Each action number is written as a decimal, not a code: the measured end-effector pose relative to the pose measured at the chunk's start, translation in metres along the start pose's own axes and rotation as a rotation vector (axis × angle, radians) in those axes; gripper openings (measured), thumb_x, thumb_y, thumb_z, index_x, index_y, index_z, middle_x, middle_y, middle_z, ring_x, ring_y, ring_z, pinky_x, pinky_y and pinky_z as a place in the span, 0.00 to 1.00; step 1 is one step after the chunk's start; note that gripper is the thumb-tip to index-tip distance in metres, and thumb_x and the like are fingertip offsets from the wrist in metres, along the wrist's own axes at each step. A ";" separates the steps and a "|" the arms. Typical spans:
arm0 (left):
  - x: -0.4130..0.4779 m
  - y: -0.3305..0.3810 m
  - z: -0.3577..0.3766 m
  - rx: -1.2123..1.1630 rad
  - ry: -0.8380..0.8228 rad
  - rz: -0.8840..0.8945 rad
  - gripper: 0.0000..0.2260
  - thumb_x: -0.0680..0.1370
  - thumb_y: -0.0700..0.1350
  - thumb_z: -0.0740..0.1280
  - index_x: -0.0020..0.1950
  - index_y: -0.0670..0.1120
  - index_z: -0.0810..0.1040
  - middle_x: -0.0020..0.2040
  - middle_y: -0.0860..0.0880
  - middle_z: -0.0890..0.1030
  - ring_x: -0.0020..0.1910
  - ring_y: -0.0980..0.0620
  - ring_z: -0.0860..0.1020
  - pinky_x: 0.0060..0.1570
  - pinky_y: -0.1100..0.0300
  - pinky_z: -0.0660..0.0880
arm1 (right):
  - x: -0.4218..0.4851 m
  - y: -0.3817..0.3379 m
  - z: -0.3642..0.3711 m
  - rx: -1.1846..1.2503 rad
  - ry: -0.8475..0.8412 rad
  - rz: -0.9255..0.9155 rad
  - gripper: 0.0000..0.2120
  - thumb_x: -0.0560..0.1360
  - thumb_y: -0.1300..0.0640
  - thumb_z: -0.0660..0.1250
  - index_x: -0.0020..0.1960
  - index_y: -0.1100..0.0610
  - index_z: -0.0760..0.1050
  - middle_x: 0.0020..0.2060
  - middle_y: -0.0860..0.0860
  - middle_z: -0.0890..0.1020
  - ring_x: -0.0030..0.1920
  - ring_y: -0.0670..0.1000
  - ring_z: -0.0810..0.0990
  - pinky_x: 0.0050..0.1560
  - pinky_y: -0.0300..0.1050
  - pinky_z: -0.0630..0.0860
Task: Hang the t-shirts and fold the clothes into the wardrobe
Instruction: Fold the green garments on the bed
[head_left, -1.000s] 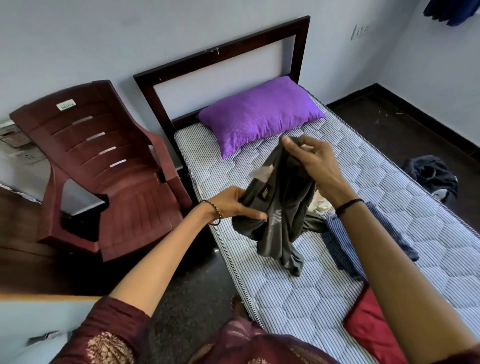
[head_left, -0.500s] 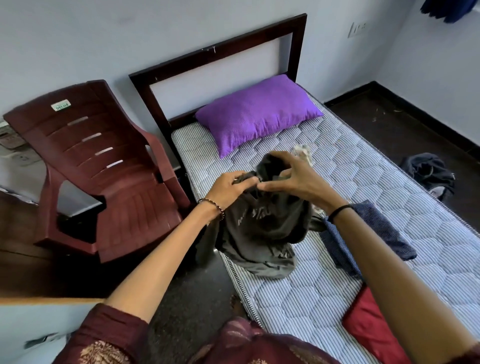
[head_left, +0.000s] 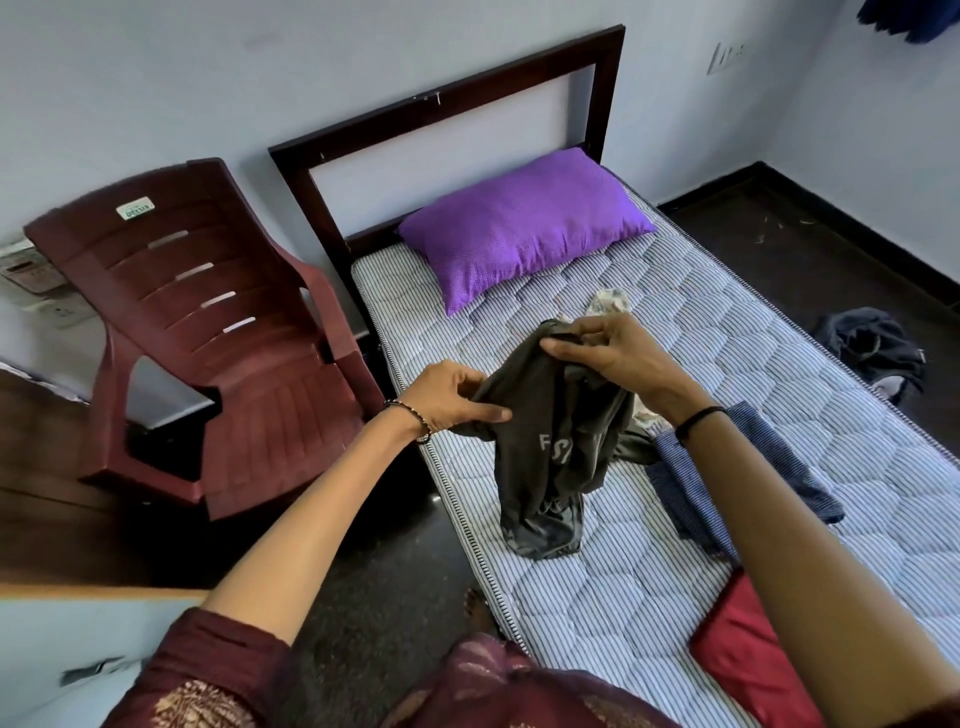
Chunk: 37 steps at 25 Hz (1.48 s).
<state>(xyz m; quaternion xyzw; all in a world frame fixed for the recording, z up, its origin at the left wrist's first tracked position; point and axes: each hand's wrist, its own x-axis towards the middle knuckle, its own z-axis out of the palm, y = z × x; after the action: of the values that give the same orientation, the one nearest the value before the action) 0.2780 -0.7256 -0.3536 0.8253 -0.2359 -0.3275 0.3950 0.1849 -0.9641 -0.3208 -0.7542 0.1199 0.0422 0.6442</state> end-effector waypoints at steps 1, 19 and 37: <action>0.000 -0.009 -0.001 0.016 -0.014 -0.031 0.14 0.66 0.51 0.81 0.45 0.45 0.86 0.36 0.53 0.85 0.37 0.57 0.82 0.40 0.62 0.76 | -0.002 -0.001 -0.004 0.025 0.019 0.006 0.09 0.76 0.52 0.76 0.45 0.58 0.82 0.29 0.47 0.82 0.31 0.43 0.82 0.36 0.34 0.76; -0.036 -0.069 0.037 -0.153 -0.091 -0.260 0.08 0.70 0.51 0.79 0.42 0.48 0.85 0.40 0.52 0.85 0.42 0.56 0.82 0.48 0.62 0.74 | 0.006 0.003 -0.037 0.218 0.253 0.114 0.15 0.74 0.48 0.77 0.51 0.59 0.81 0.39 0.57 0.84 0.34 0.51 0.83 0.39 0.44 0.82; -0.036 0.011 0.081 -0.797 0.433 -0.122 0.07 0.75 0.43 0.74 0.48 0.40 0.82 0.39 0.48 0.85 0.40 0.56 0.83 0.43 0.65 0.79 | 0.030 0.017 0.017 -0.088 0.367 -0.070 0.17 0.76 0.40 0.73 0.47 0.55 0.80 0.24 0.48 0.73 0.27 0.45 0.67 0.31 0.43 0.63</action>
<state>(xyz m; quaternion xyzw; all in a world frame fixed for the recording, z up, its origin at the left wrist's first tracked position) 0.1933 -0.7495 -0.3704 0.6706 0.0458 -0.2353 0.7020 0.2119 -0.9532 -0.3465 -0.7805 0.2070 -0.1133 0.5790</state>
